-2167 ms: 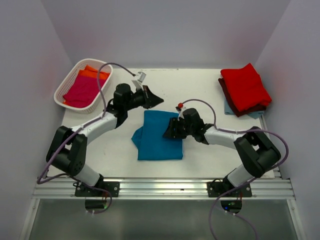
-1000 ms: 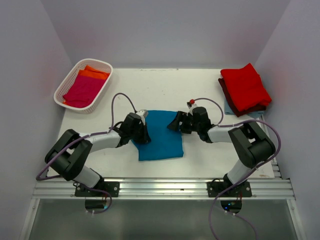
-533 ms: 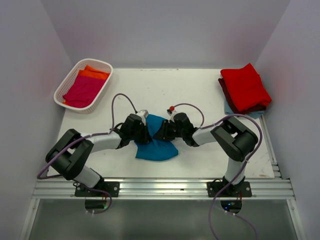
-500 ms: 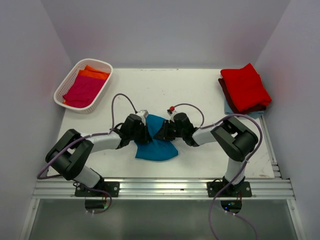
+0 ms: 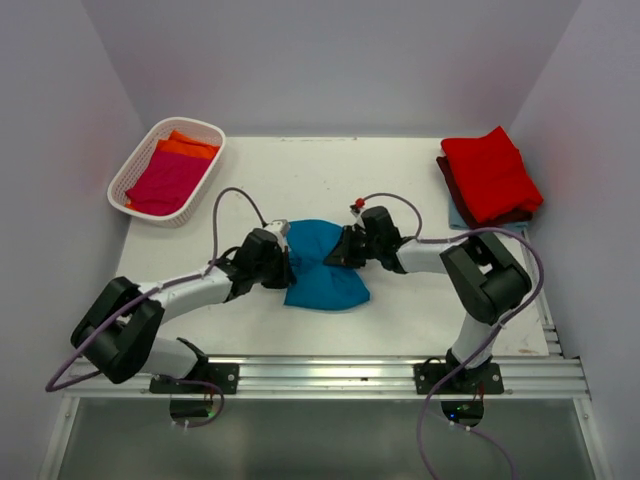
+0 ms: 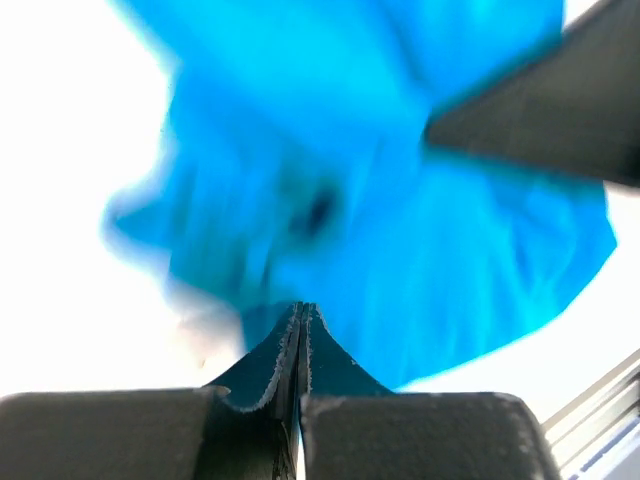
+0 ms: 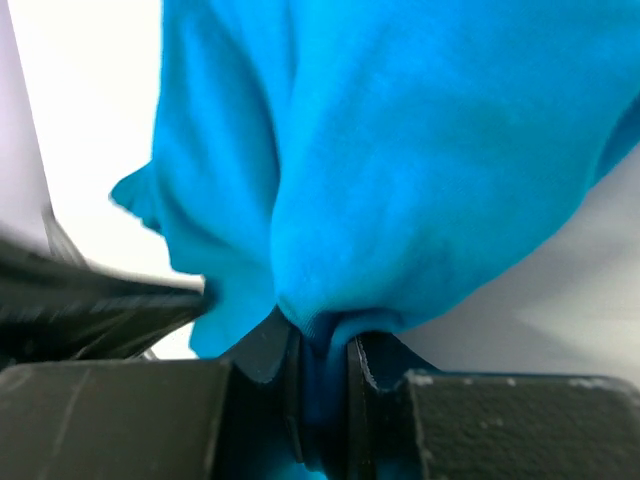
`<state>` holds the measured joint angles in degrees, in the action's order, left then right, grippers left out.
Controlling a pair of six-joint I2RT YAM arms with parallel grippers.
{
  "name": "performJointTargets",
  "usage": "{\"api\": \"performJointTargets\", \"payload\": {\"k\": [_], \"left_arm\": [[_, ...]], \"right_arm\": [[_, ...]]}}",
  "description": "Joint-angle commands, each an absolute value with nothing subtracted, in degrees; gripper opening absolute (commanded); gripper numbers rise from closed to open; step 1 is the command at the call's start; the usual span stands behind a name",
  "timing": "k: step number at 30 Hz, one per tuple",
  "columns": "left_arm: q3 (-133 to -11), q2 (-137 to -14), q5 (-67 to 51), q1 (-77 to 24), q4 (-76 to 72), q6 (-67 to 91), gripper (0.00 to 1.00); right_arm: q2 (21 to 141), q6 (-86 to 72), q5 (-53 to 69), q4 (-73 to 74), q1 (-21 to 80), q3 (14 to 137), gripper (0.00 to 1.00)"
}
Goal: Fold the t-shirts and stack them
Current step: Put the neatly folded tshirt into the corner of the board with the right arm
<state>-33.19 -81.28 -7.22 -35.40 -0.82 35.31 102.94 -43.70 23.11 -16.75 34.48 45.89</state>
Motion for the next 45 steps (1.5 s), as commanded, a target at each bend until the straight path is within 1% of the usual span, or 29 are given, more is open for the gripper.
{"api": "performJointTargets", "payload": {"k": [1, 5, 7, 14, 18, 19, 22, 27, 28, 33, 34, 35, 36, 38, 41, 45], "left_arm": [[-37.43, -74.11, -2.74, -35.68, 7.2, 34.02, 0.0], [-41.13, -67.69, -0.18, -35.68, 11.85, 33.49, 0.0], [-42.36, -66.63, 2.1, -35.6, 12.74, 32.87, 0.0], [-40.96, -67.32, 1.15, -35.51, 13.71, 32.78, 0.0], [-39.64, -66.89, 0.88, -35.51, 13.8, 32.87, 0.0], [-39.55, -66.8, 0.97, -35.51, 13.89, 32.87, 0.0], [-39.29, -66.01, 0.7, -35.33, 14.32, 32.52, 0.0], [-39.2, -64.69, 0.79, -35.07, 15.99, 31.99, 0.0], [-39.2, -64.6, 0.79, -35.07, 16.17, 31.91, 0.0], [-39.37, -63.55, 0.7, -34.8, 17.84, 32.08, 0.0], [-39.72, -63.54, 0.79, -34.8, 18.19, 32.08, 0.0], [-39.81, -63.46, 0.79, -34.8, 18.8, 32.08, 0.0], [-39.81, -63.28, 0.53, -34.8, 18.98, 32.25, 0.0], [-40.08, -63.54, 0.26, -34.8, 19.25, 32.34, 0.0], [-41.04, -64.24, 0.26, -34.8, 20.12, 32.34, 0.0], [-42.1, -65.65, 0.26, -34.72, 20.39, 32.34, 0.0]], "right_arm": [[98.0, -40.79, 23.11, -11.43, 27.97, 51.57, 0.0], [96.86, -39.03, 23.9, -9.06, 23.56, 55.28, 0.0], [96.77, -38.24, 23.56, -8.18, 20.94, 57.47, 0.0], [98.61, -35.07, 22.15, -3.08, 11.17, 66.79, 0.0], [99.4, -35.6, 20.66, -2.9, 6.25, 71.45, 0.0], [99.84, -35.33, 17.87, -2.47, 4.94, 73.8, 0.0], [101.5, -35.85, 15.83, -1.06, 1.86, 78.9, 0.0], [103.88, -41.12, 9.33, -3.07, -4.21, 83.58, 0.0], [104.15, -42.44, 8.1, -3.86, -6.13, 84.02, 0.0], [104.94, -49.74, -2.71, -9.83, -9.4, 82.8, 0.0], [104.51, -51.57, -4.64, -11.84, -10.19, 80.18, 0.0], [104.07, -52.29, -7.18, -18.65, -10.54, 78.07, 0.0], [103.98, -53.25, -10.25, -21.59, -10.98, 75.09, 0.0], [105.37, -55.36, -11.42, -27.21, -12.83, 74.27, 0.0], [109.42, -58.09, -9.49, -30.74, -15.29, 75.15, 0.0], [110.56, -58.45, -10.46, -33.83, -16.79, 73.13, 0.0]]}}
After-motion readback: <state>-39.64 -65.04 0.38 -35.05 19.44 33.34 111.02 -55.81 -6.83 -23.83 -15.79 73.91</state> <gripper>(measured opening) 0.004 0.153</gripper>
